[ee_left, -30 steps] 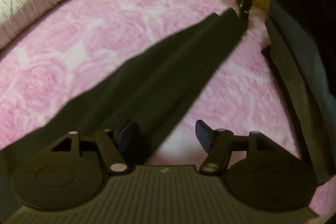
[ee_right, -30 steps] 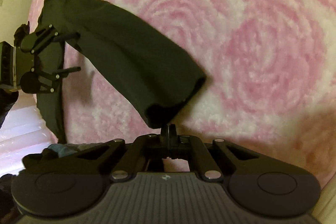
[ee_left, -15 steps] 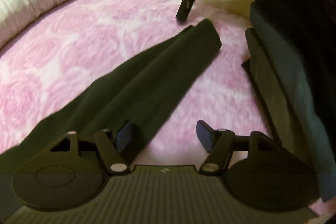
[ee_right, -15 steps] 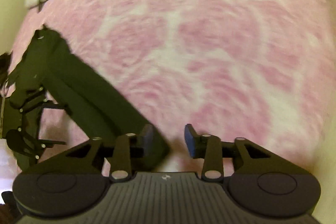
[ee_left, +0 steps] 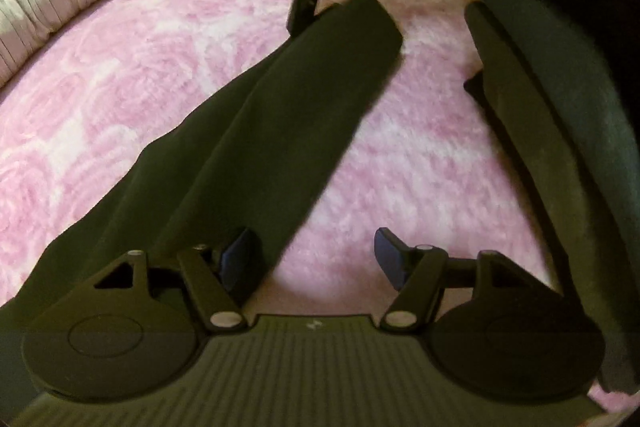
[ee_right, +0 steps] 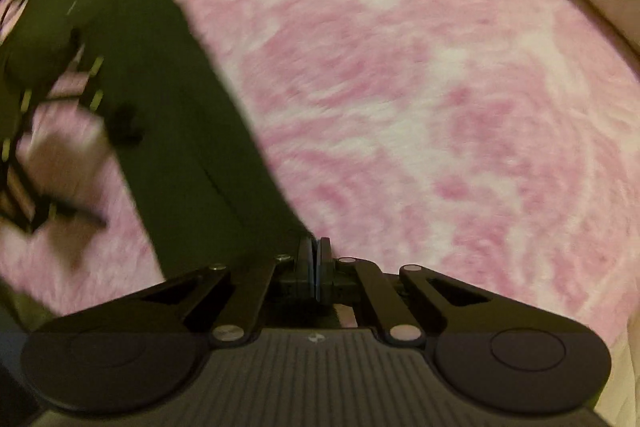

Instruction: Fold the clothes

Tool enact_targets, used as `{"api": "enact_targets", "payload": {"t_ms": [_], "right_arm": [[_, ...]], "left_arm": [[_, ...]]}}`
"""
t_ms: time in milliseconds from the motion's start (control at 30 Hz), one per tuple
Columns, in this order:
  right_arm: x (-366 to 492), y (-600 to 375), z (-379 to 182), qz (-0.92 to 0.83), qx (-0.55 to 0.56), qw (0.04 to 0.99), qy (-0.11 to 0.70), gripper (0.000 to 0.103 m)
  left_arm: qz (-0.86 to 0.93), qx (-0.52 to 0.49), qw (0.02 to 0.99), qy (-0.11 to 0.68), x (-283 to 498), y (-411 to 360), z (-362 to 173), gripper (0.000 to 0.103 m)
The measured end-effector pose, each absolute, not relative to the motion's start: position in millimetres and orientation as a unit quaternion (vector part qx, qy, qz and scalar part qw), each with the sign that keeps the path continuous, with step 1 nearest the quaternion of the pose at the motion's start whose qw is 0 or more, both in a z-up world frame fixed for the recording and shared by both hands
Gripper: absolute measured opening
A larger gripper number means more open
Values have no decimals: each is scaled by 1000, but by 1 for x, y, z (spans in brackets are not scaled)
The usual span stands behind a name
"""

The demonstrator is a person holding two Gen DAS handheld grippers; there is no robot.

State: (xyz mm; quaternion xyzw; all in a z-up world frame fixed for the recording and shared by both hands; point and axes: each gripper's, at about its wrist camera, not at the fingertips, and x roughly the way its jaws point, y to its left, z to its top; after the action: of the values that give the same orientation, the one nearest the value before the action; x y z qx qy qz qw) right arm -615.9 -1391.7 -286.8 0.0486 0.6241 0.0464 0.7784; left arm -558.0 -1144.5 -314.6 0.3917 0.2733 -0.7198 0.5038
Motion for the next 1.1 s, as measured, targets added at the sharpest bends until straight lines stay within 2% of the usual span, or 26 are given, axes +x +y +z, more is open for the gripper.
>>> {"api": "enact_targets", "payload": {"t_ms": [133, 200, 300, 433, 533, 700, 733, 767, 833, 900, 967, 1067, 1100], "right_arm": [[-617, -1400, -276, 8, 33, 794, 607, 1], [-615, -1400, -269, 2, 25, 806, 592, 6], [-610, -1390, -259, 68, 24, 815, 574, 7], [-592, -1355, -275, 139, -42, 785, 602, 10], [-578, -1347, -282, 149, -44, 786, 598, 12], [-554, -1319, -291, 171, -96, 783, 591, 21], [-551, -1312, -292, 176, -110, 781, 589, 30], [-548, -1305, -294, 182, -119, 780, 587, 42], [-543, -1291, -301, 193, -141, 777, 583, 46], [-540, -1286, -308, 185, -152, 775, 585, 34], [-535, -1296, -304, 158, -133, 788, 580, 0], [-530, -1316, -298, 98, -137, 801, 575, 0], [-528, -1321, -297, 72, -145, 801, 577, 4]], "left_arm": [[-718, 387, 504, 285, -557, -1144, -317, 64], [-718, 389, 504, 282, -558, -1144, -318, 64], [-720, 386, 505, 278, -558, -1142, -317, 65], [-729, 393, 493, 267, -559, -1140, -318, 65], [-731, 396, 489, 264, -559, -1139, -318, 65], [-731, 391, 494, 261, -559, -1136, -320, 65], [-731, 389, 495, 261, -559, -1136, -321, 65], [-731, 387, 496, 262, -559, -1135, -321, 65], [-732, 384, 498, 262, -558, -1134, -321, 65], [-732, 380, 500, 263, -558, -1133, -322, 65], [-733, 376, 503, 263, -557, -1132, -322, 65], [-733, 371, 505, 265, -557, -1130, -323, 65], [-733, 370, 506, 266, -557, -1129, -323, 65]]}}
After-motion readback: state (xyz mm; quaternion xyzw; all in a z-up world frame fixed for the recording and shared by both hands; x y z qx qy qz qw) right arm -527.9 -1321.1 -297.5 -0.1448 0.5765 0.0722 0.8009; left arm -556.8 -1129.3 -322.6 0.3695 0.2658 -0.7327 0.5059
